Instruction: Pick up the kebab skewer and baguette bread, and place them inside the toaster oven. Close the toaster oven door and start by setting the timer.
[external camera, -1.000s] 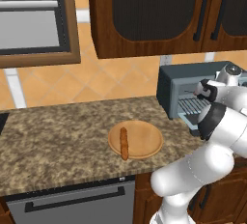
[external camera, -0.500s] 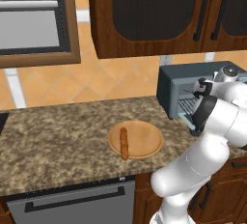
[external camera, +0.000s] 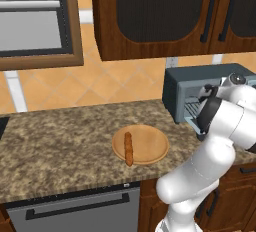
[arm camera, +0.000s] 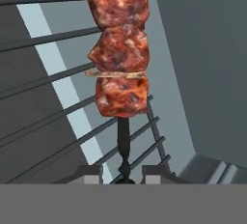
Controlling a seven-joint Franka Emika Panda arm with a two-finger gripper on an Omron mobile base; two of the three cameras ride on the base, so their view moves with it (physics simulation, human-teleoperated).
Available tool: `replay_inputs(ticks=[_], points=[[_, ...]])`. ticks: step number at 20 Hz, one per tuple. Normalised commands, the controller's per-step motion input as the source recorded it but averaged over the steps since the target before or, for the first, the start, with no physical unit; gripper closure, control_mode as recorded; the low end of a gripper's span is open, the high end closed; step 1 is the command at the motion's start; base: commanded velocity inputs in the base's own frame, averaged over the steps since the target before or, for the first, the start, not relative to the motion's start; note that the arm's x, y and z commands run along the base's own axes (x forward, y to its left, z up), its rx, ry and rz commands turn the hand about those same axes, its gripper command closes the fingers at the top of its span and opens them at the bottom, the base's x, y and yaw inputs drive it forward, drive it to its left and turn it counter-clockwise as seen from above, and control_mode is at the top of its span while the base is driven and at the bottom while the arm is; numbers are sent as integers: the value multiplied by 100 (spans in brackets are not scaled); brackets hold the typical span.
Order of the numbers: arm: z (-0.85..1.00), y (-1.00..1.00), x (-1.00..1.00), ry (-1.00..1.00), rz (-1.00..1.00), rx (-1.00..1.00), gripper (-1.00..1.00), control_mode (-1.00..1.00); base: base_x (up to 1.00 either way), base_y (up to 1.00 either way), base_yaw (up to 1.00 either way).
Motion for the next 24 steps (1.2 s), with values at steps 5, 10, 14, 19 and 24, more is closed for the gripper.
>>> replay_inputs(ticks=[5,10,14,19,24], points=[[-18,0,0,0,0,0,-100,-100,0,0,0],[-13,-5,0,0,0,0,-100,-100,0,0,0],[3,-5,-4,0,0,0,-100,-100,0,0,0],[25,0,-31,0,0,0,-100,-100,0,0,0],[40,15,-58,0,0,0,-100,-100,0,0,0]])
